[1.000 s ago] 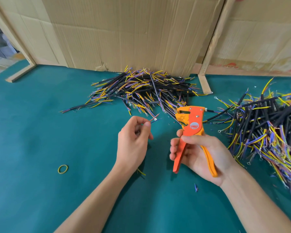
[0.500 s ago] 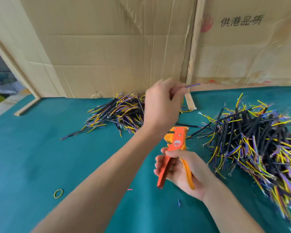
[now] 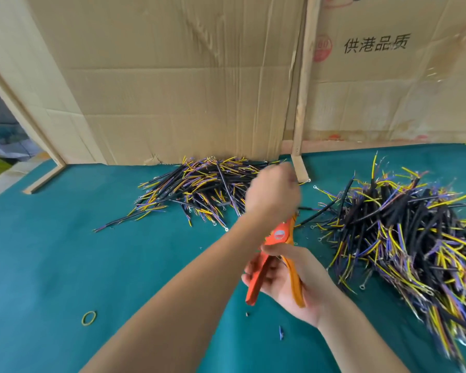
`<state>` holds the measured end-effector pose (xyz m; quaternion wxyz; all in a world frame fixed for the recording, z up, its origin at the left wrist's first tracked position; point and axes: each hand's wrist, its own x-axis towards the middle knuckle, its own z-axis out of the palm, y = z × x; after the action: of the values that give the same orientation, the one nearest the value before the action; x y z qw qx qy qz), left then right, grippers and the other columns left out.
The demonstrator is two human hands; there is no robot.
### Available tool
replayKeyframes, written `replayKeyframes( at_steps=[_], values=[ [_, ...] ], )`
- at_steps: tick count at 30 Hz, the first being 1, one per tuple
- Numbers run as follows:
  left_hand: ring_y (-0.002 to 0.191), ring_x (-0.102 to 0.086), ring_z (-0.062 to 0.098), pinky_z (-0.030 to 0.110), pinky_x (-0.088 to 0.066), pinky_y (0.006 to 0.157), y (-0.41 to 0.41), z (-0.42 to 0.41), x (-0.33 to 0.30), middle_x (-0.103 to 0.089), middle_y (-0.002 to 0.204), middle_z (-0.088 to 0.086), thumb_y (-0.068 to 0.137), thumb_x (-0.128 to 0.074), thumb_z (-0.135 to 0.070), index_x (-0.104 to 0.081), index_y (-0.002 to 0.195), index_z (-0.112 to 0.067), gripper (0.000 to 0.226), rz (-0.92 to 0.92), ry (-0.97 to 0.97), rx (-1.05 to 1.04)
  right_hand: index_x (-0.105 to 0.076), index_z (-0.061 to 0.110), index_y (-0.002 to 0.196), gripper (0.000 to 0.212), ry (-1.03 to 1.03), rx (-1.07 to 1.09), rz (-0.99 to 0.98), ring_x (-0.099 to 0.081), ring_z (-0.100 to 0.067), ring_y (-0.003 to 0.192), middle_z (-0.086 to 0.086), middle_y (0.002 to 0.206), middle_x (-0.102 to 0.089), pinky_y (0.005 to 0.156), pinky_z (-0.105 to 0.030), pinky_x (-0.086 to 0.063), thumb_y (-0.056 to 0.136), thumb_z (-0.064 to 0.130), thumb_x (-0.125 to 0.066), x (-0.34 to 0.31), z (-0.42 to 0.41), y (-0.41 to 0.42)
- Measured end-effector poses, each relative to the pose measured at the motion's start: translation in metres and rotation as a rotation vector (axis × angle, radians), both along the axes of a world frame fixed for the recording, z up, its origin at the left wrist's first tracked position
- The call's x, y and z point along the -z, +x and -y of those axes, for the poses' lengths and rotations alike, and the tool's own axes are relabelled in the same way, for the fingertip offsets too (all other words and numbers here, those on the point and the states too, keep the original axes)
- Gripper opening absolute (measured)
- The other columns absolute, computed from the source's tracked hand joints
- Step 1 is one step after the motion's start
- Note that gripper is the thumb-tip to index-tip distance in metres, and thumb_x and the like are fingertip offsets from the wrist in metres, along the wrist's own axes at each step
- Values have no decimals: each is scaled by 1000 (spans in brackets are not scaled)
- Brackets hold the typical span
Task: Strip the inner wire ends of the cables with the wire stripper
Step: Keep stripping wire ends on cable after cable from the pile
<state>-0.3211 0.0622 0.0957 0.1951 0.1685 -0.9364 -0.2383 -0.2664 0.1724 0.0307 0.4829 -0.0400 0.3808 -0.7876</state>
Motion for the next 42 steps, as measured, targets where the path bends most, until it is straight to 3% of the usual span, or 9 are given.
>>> replayKeyframes(
  at_steps=[5, 8, 14, 18, 23, 26, 33, 37, 42],
  values=[
    [108, -61, 41, 38, -44, 75, 23, 57, 36, -63, 116, 15, 92, -59, -47, -61, 112, -13, 40, 408, -17, -290, -65, -8, 109, 47, 40, 102, 13, -70, -39, 74, -29, 91, -70, 69, -47, -61, 66, 7, -77, 0, -7, -11],
    [97, -64, 37, 37, -52, 75, 20, 55, 44, -66, 104, 14, 85, -67, -55, -63, 102, -9, 49, 382, 107, -303, -62, -7, 117, 55, 40, 166, -33, -71, -39, 77, -29, 93, -70, 71, -47, -60, 66, 10, -76, -2, -16, -21],
    [51, -72, 21, 32, -63, 67, 18, 50, 38, -71, 57, 8, 80, -57, -13, -67, 85, -1, 17, 358, 288, -297, -62, -6, 119, 55, 16, 223, -65, -71, -39, 78, -28, 93, -71, 72, -46, -61, 68, 11, -76, -1, -28, -34],
    [47, -70, 21, 30, -62, 67, 22, 45, 39, -68, 51, 5, 85, -66, -33, -56, 82, -8, 27, 362, 280, -290, -62, -5, 119, 56, 30, 236, -46, -70, -39, 77, -28, 92, -70, 72, -47, -61, 67, 12, -76, -3, -28, -33],
    [44, -69, 20, 25, -55, 50, 24, 34, 36, -70, 78, 7, 84, -66, -24, -44, 92, -12, 26, 371, 301, -287, -61, -5, 120, 58, 39, 239, -37, -71, -38, 77, -27, 91, -71, 73, -48, -61, 66, 11, -75, -4, -26, -31],
    [55, -73, 27, 35, -63, 61, 28, 35, 34, -70, 91, 11, 80, -65, -17, -46, 96, -9, 26, 389, 356, -263, -60, -5, 122, 59, 29, 231, -44, -71, -39, 79, -27, 92, -71, 74, -48, -61, 67, 11, -74, -4, -27, -31],
    [64, -75, 30, 45, -64, 75, 58, 49, 40, -74, 68, 15, 77, -63, 0, -53, 80, -9, 14, 310, 595, -216, -61, -5, 118, 48, -83, 194, -24, -70, -38, 79, -25, 89, -68, 73, -47, -61, 73, 10, -68, -6, -31, -35],
    [51, -65, 18, 25, -56, 52, 90, 60, 47, -64, 65, 10, 83, -63, 0, -67, 87, 5, 8, 212, 790, -201, -62, -5, 116, 42, -140, 190, -22, -70, -38, 80, -26, 91, -67, 75, -48, -61, 77, 11, -66, -8, -34, -38],
    [52, -62, 15, 23, -52, 51, 127, 50, 52, -64, 68, 7, 87, -64, 0, -71, 85, 0, 7, 88, 921, -115, -56, -9, 128, 55, -105, 81, -80, -70, -40, 85, -32, 122, -66, 78, -47, -61, 78, 11, -67, -5, -31, -34]
  ],
)
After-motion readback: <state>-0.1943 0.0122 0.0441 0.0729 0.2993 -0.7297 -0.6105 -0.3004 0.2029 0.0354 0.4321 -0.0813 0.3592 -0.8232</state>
